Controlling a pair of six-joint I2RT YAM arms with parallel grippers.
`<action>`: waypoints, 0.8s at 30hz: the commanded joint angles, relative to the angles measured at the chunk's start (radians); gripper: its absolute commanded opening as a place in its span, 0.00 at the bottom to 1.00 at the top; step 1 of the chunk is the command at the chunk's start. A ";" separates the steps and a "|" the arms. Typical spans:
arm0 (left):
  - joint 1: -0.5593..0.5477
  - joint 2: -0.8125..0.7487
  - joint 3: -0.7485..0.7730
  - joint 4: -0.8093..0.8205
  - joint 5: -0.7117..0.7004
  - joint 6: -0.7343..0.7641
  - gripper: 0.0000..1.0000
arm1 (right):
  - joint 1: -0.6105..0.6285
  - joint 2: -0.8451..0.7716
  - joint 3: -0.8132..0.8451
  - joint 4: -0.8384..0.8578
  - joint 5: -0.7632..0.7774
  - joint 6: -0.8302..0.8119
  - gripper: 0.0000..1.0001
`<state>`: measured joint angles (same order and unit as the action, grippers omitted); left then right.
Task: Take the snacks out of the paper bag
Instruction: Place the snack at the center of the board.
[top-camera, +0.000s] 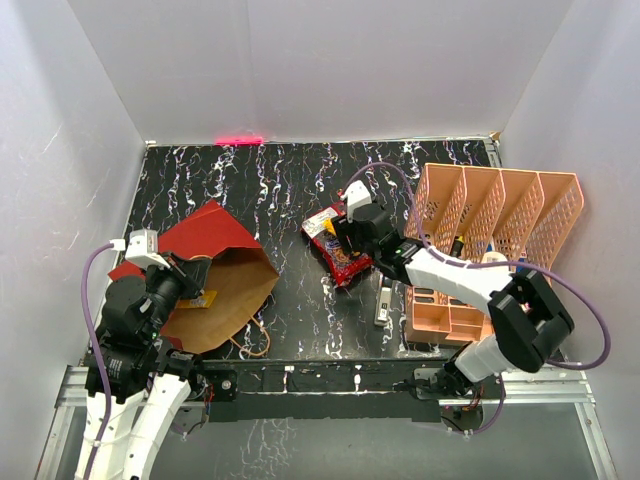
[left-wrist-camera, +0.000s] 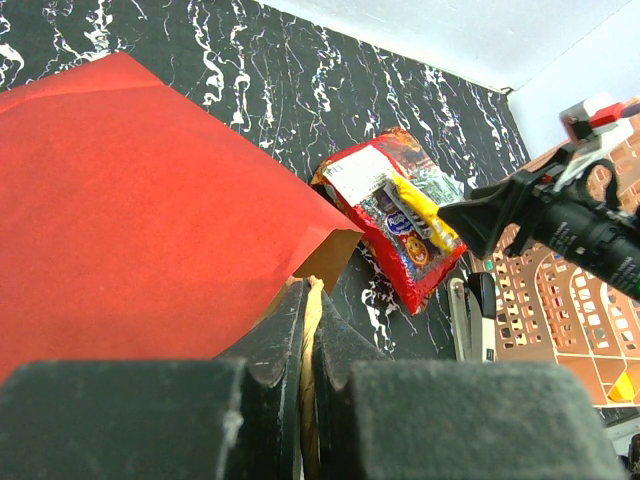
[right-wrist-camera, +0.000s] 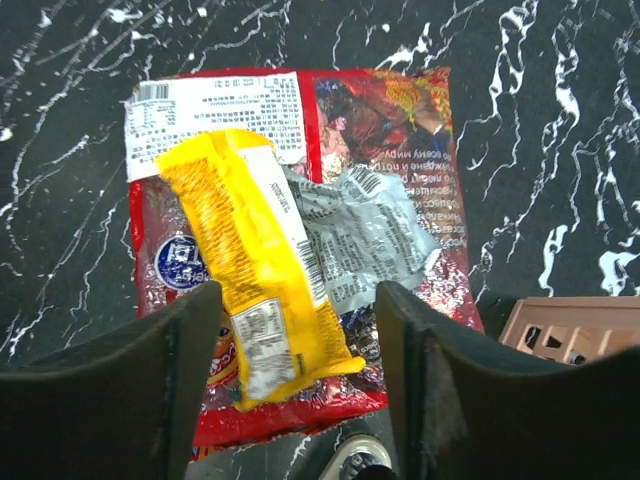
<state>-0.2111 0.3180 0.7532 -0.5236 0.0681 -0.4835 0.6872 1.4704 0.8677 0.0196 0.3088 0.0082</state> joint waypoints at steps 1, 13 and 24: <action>0.004 0.007 0.000 0.025 0.010 0.002 0.00 | -0.004 -0.124 0.019 0.008 -0.048 0.028 0.72; 0.005 0.010 0.000 0.029 0.015 0.002 0.00 | -0.001 -0.254 -0.089 0.070 -0.406 0.139 0.93; 0.006 0.018 -0.001 0.030 0.018 0.002 0.00 | 0.457 -0.147 -0.097 0.267 -0.463 -0.087 0.96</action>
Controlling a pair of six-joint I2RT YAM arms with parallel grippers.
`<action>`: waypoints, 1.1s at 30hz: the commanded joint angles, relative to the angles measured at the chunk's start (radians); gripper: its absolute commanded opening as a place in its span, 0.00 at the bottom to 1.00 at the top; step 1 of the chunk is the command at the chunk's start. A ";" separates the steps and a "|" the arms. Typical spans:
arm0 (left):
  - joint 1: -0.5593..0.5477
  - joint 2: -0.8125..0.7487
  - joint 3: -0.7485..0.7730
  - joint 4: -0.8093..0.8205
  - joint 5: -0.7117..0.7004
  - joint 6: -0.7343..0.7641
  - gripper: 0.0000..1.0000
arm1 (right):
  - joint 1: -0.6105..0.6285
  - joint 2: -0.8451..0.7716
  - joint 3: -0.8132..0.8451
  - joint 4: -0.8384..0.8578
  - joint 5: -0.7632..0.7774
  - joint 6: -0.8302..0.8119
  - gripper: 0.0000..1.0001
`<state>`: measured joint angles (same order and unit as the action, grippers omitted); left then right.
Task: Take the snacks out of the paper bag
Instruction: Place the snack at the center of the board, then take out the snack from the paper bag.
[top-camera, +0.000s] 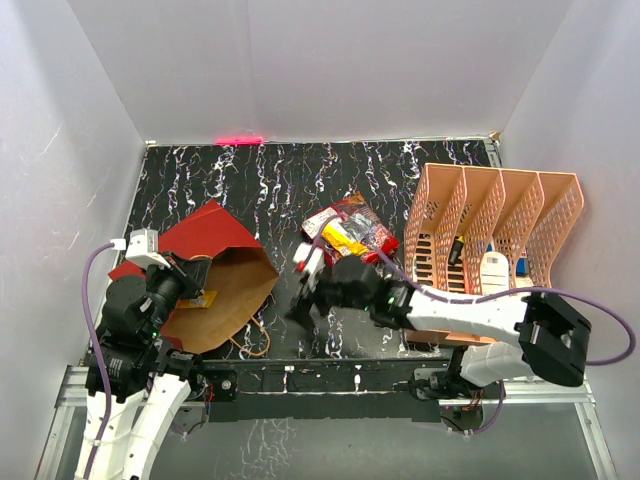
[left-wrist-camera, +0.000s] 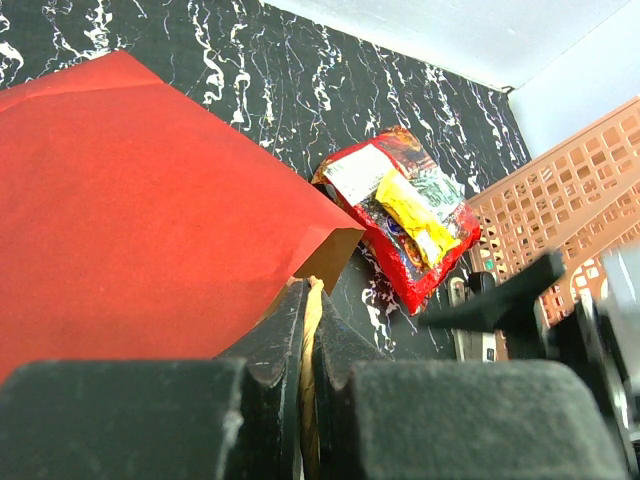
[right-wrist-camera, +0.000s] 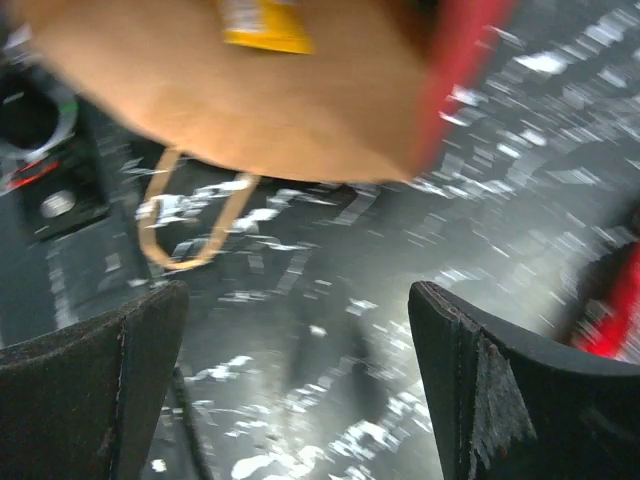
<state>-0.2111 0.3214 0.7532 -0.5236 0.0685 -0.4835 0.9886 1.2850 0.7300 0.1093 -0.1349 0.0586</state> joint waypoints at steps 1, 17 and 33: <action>0.007 0.012 0.000 0.030 0.018 0.002 0.00 | 0.184 0.062 0.041 0.228 -0.016 -0.164 0.95; 0.005 -0.025 -0.001 0.026 0.010 0.001 0.00 | 0.256 0.722 0.355 0.822 -0.172 -0.609 0.78; 0.004 -0.048 -0.004 0.030 0.013 -0.001 0.00 | 0.260 1.150 0.868 0.496 -0.009 -0.827 0.63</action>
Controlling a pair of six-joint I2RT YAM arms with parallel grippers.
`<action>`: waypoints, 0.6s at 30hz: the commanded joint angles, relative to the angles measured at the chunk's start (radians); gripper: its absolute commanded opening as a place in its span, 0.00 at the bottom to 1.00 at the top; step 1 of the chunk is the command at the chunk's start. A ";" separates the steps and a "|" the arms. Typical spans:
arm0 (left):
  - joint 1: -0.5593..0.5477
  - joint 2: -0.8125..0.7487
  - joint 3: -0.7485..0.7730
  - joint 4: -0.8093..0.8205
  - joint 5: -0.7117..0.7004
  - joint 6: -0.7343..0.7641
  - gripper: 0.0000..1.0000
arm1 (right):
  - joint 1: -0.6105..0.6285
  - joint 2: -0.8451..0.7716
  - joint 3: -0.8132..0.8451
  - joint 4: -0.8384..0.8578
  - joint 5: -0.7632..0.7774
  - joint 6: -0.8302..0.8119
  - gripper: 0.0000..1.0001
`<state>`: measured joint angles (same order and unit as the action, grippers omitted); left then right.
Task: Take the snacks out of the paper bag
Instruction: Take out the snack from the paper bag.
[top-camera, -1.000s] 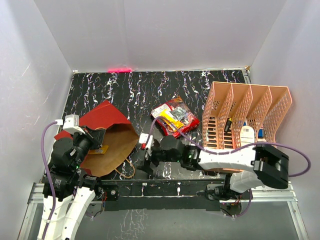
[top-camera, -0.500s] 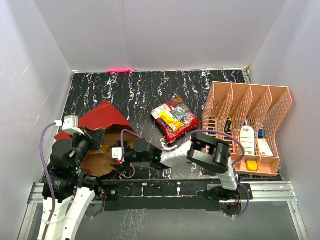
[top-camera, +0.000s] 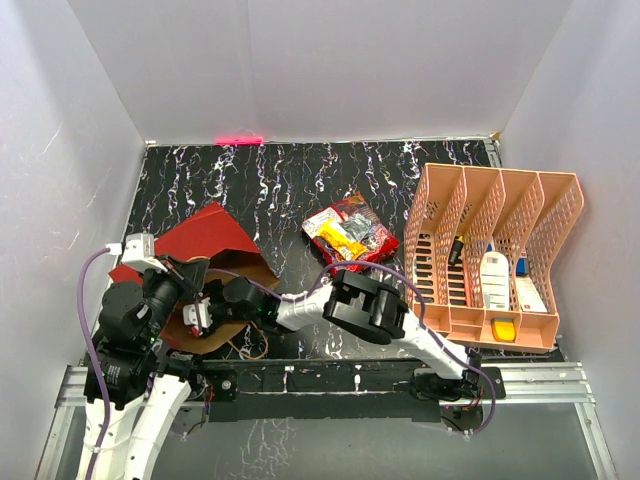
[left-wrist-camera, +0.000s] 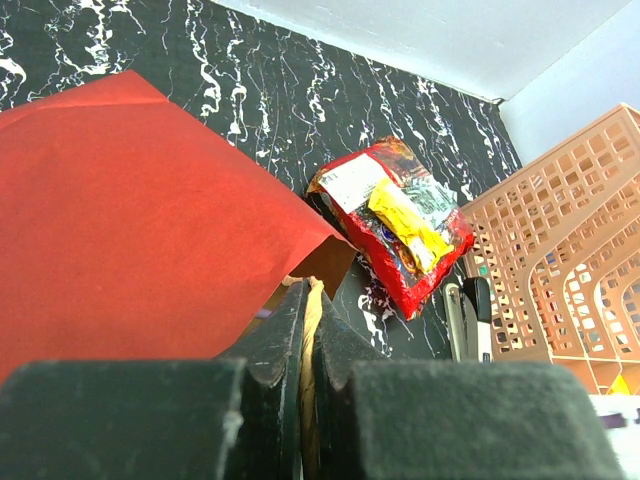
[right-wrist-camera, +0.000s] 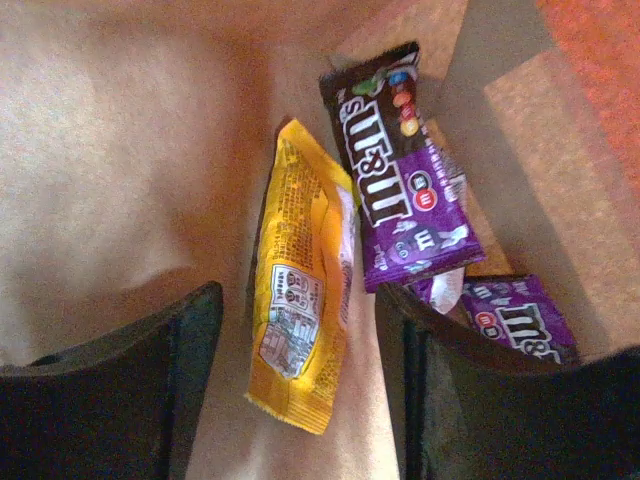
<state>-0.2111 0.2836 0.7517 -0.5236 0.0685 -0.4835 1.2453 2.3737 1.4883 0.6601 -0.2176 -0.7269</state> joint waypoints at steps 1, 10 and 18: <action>0.003 -0.011 -0.002 0.029 0.013 -0.001 0.00 | 0.003 0.069 0.119 -0.061 0.076 -0.038 0.58; 0.005 0.001 0.000 0.027 0.012 -0.001 0.00 | 0.003 -0.019 -0.007 -0.047 0.121 0.087 0.08; 0.004 0.020 0.000 0.026 0.005 -0.001 0.00 | 0.003 -0.304 -0.272 0.017 0.105 0.231 0.07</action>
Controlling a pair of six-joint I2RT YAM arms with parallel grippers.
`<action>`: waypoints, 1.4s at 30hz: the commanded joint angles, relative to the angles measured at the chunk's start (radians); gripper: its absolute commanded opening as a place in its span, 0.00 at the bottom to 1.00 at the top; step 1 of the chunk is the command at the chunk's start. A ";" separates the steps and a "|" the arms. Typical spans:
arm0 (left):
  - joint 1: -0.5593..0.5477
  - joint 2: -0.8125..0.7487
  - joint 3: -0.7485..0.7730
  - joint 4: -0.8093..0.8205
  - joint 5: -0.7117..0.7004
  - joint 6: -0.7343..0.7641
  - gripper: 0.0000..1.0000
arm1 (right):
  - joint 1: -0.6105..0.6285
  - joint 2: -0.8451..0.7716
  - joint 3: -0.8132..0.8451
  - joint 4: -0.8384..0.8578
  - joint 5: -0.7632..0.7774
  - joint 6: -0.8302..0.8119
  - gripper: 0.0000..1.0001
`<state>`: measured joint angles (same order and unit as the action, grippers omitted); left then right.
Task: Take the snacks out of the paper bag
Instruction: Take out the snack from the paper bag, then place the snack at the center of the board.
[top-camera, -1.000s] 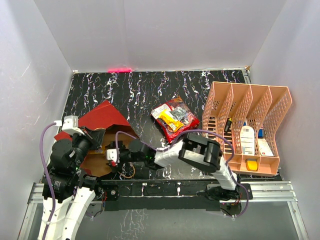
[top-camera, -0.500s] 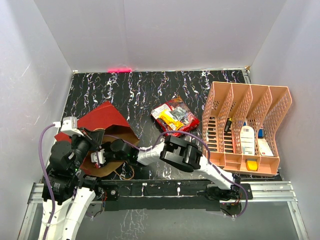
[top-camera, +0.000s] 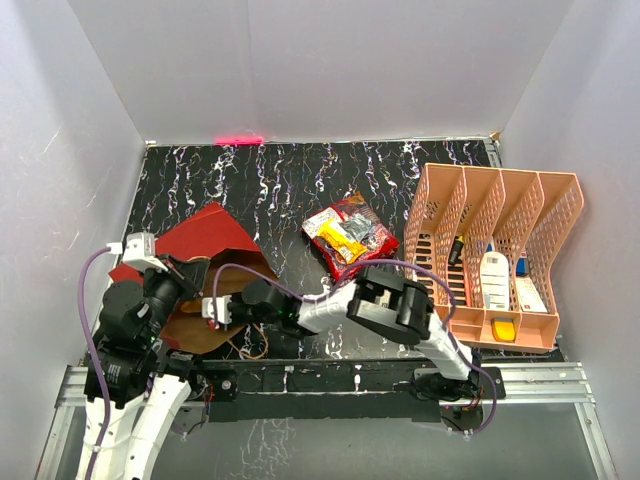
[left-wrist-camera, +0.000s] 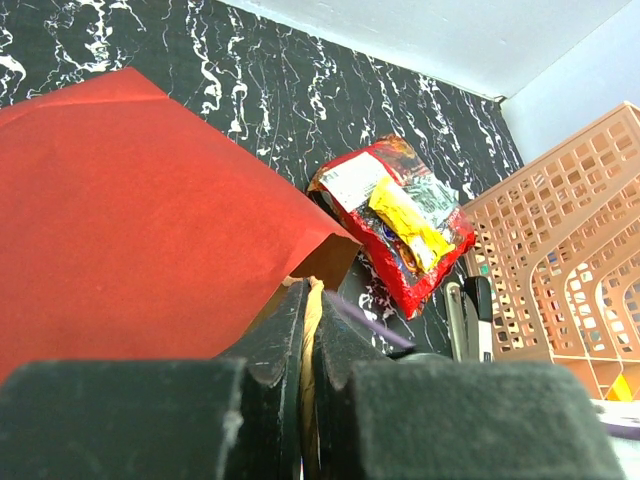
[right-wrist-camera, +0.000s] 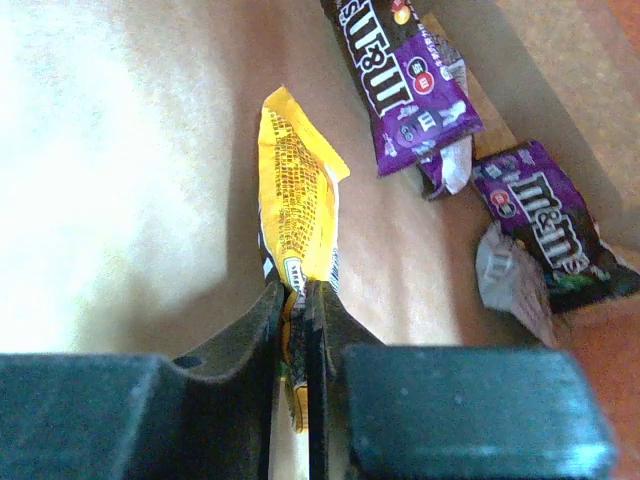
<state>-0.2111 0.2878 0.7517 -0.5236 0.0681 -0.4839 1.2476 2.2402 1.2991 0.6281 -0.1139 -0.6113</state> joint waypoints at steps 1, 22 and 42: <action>0.005 0.018 0.001 0.025 0.004 -0.001 0.00 | 0.001 -0.207 -0.122 0.048 0.003 0.143 0.07; 0.004 0.052 0.000 0.029 0.011 -0.001 0.00 | 0.001 -1.267 -0.913 -0.191 0.434 0.472 0.07; 0.003 0.044 -0.001 0.029 0.010 -0.001 0.00 | -0.440 -1.168 -0.815 -0.028 0.433 0.417 0.07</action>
<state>-0.2111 0.3336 0.7517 -0.5224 0.0689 -0.4839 0.8707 1.0328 0.4129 0.4389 0.4347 -0.2253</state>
